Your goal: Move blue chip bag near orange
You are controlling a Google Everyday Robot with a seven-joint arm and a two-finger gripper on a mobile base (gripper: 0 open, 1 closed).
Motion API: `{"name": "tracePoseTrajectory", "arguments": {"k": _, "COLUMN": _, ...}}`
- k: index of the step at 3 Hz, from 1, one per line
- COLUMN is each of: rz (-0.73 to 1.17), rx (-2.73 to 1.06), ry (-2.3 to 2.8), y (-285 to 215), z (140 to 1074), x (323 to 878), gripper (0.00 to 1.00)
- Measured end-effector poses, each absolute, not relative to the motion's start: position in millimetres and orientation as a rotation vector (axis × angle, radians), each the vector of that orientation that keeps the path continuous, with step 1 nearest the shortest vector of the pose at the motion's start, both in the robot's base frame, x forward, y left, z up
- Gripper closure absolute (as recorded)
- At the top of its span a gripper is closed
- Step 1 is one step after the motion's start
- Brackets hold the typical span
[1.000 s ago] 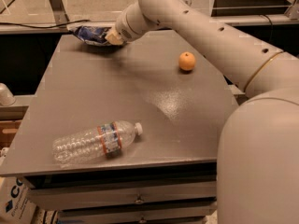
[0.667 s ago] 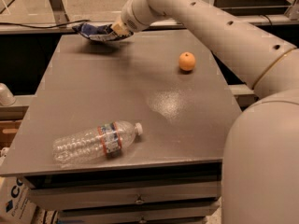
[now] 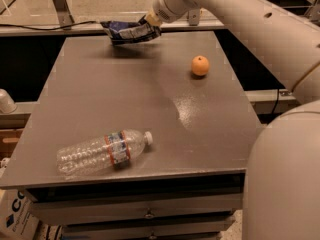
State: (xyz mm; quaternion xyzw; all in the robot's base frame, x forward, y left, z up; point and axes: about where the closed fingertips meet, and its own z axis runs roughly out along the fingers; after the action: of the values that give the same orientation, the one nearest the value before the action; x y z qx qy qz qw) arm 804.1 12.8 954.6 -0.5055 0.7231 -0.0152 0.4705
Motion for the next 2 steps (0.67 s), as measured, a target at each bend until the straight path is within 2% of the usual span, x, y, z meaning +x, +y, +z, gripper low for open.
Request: {"name": "tracePoseTrajectory", "arguments": {"k": 2, "rz": -0.175, "rx": -1.152, "ry": 1.88, "y": -65.6, "z": 953.9, "x": 807.0, "gripper": 1.0}}
